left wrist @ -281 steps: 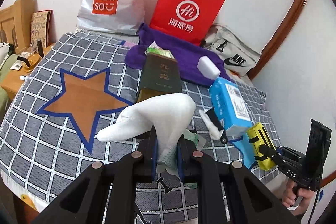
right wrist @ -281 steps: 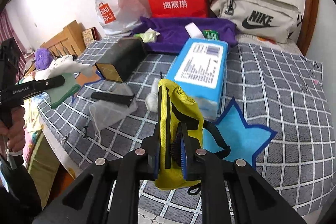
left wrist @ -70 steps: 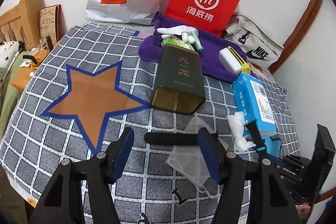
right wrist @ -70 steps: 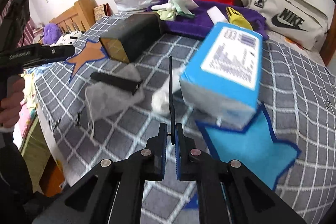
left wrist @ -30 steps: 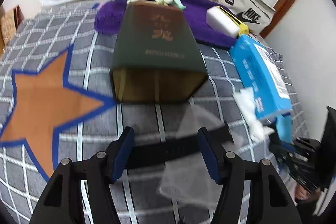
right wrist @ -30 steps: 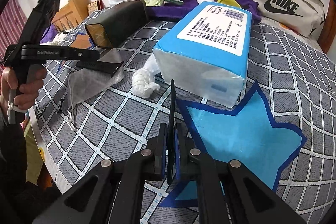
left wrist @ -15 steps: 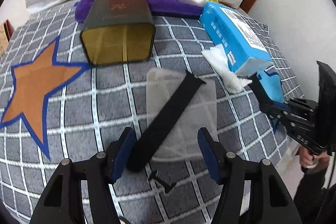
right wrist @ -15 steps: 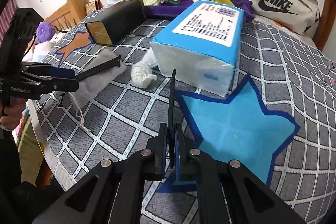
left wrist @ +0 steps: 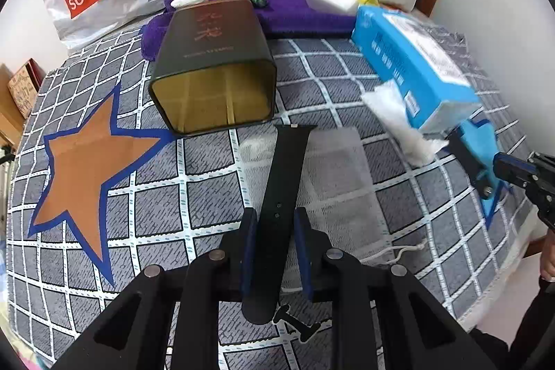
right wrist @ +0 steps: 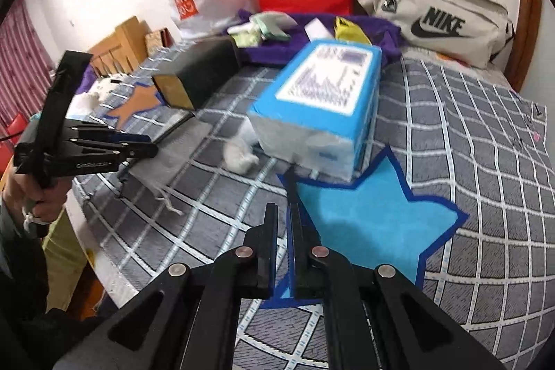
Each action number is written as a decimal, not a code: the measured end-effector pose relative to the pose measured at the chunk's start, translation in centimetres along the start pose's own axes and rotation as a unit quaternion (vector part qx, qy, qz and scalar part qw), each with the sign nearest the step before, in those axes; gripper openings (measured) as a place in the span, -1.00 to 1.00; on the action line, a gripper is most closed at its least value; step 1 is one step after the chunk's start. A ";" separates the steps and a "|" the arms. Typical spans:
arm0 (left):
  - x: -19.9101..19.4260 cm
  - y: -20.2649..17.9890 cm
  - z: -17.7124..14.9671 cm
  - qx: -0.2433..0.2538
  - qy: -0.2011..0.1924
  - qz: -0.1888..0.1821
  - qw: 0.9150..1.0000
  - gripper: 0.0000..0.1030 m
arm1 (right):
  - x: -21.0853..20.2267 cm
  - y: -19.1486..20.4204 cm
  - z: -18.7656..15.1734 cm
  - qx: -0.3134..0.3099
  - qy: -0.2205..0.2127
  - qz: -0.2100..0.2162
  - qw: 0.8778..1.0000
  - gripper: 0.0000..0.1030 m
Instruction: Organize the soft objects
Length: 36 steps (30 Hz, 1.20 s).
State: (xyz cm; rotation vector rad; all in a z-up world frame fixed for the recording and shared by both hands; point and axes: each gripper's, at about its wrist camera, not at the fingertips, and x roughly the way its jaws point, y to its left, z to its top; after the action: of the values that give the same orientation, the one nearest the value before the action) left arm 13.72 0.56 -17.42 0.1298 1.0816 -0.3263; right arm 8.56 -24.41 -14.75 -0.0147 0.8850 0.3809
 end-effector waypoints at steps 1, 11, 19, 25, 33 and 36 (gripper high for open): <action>-0.1 0.2 0.1 -0.006 -0.003 -0.011 1.000 -0.60 | -0.1 0.1 0.1 -0.002 -0.002 0.001 1.000 -0.90; 1.9 -1.7 1.2 0.008 0.003 0.004 1.000 -0.38 | 0.8 -0.1 0.4 0.000 0.009 0.007 1.000 -0.90; -0.8 -0.3 0.9 -0.022 -0.021 -0.038 0.999 -0.61 | 0.3 0.0 0.7 -0.004 0.004 0.006 1.000 -0.90; -2.2 1.0 0.7 -0.048 -0.034 -0.038 0.998 -0.61 | -0.1 0.3 0.9 -0.007 0.001 0.004 1.000 -0.90; -4.2 2.2 1.3 -0.074 -0.058 -0.035 0.995 -0.62 | -1.4 0.3 2.0 -0.003 -0.010 -0.003 1.000 -0.91; -5.0 2.3 1.4 -0.077 -0.067 -0.037 0.994 -0.61 | -2.0 0.3 2.6 -0.004 -0.017 -0.005 1.000 -0.92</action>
State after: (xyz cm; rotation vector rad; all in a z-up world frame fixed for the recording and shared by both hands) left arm 13.54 3.38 -12.52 -0.0691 0.9749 -0.3124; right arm 9.26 -24.31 -11.56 -0.0195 0.8499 0.3731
